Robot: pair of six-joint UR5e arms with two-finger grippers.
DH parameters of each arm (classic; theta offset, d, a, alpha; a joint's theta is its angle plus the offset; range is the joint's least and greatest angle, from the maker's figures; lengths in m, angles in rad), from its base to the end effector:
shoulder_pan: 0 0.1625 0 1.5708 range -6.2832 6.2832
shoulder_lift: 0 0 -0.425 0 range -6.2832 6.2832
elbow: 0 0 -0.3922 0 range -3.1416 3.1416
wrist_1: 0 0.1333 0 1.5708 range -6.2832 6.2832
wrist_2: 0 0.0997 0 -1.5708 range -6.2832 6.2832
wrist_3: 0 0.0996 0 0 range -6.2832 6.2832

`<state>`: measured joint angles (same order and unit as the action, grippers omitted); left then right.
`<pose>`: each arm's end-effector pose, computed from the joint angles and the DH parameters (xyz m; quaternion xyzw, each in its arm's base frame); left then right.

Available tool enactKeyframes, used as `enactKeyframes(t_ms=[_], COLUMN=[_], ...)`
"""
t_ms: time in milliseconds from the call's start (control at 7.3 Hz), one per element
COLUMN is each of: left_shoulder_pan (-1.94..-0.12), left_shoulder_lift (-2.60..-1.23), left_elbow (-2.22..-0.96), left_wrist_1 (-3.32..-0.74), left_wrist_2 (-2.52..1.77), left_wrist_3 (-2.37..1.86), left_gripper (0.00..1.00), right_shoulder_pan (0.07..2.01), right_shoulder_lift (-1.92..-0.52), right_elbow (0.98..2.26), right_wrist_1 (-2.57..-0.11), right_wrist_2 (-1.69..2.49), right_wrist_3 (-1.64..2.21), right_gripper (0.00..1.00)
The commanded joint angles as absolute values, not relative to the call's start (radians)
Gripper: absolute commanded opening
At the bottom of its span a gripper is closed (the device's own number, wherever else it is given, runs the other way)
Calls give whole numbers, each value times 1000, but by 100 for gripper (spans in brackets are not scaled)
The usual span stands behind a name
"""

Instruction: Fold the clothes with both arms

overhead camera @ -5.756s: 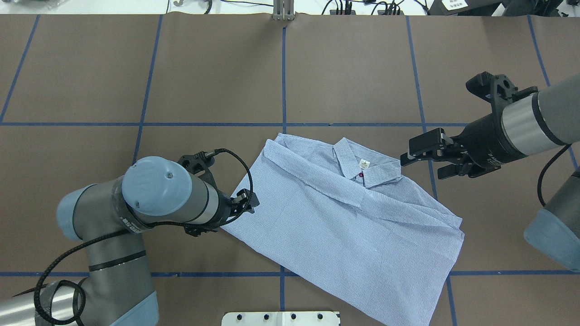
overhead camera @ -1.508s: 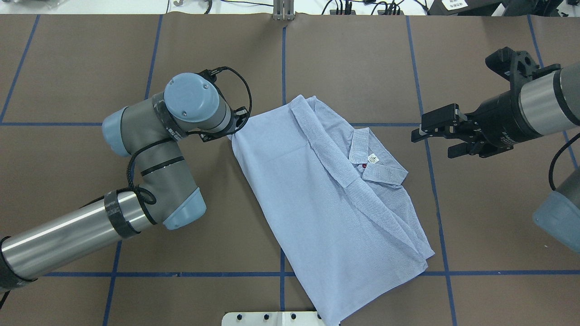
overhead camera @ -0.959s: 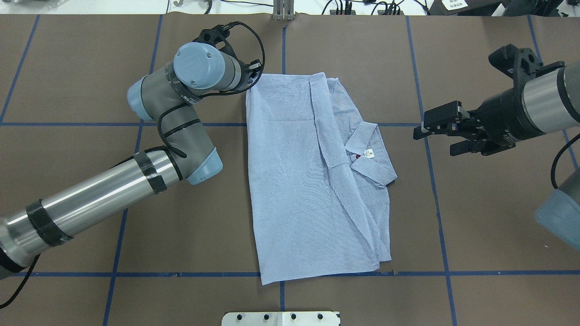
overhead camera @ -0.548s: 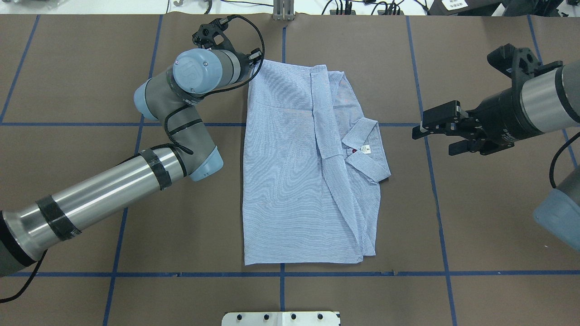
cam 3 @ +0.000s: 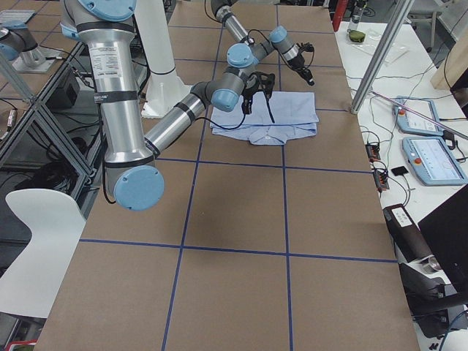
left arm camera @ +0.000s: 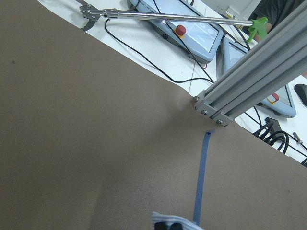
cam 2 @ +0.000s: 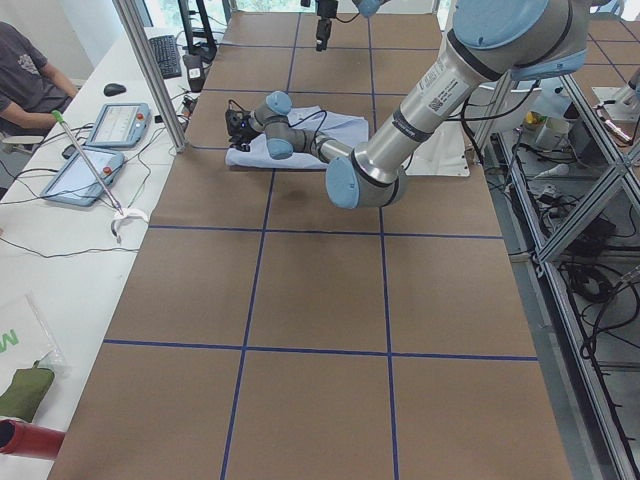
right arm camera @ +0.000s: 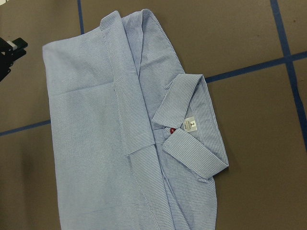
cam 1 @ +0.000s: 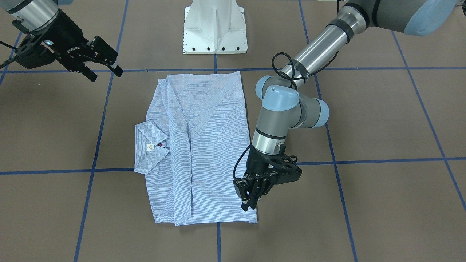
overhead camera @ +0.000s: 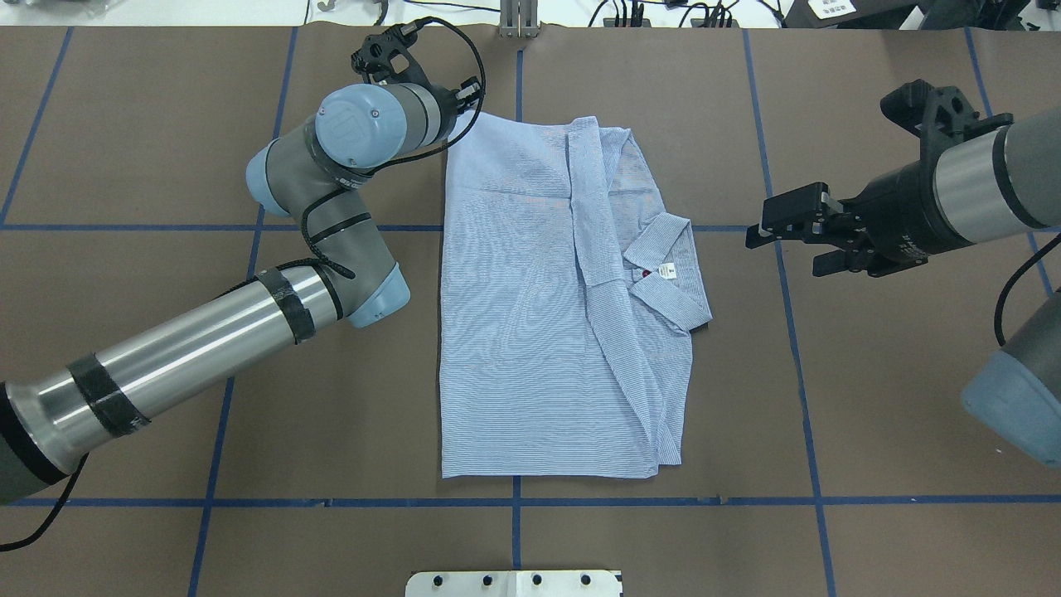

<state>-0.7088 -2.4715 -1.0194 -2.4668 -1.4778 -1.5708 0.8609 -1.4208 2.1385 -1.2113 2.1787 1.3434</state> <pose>0.5354 -0.6468 0.2295 0.2376 0.5333 -0.3070 0.7516 -0.2537 -0.4125 0.2757 0.0336 -0.5517 0.1092 0.8262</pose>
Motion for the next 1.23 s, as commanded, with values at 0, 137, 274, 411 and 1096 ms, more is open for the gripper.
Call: enactKeyframes(t_ms=[0, 137, 274, 411, 1096], left_shoulder_pan=[-736, -738, -739, -741, -752], left_shoulder_lift=[-2427, -2349, -2263, -2191, -1970], left_elbow=[-1112, -1228, -1364, -1484, -1795], left_wrist_1=[-2430, -2371, -2315, -2233, -2062], left_wrist_2=[-1503, -1563, -1586, -1648, -1733], left_wrist_3=[-1549, -1492, -1477, -1470, -1425], left_gripper=[100, 100, 100, 100, 100], right_shoulder_pan=[795, 755, 708, 680, 579], right_shoulder_lift=[-1404, -1347, -1247, -1126, -856], right_elbow=[2112, 2103, 2068, 1989, 1561], right_wrist_1=[-1227, -1294, -1410, -1522, -1552], right_wrist_2=[2070, 2018, 1944, 1903, 1708], right_wrist_3=[1258, 1255, 1253, 1246, 1042], right_gripper=[100, 100, 100, 100, 100])
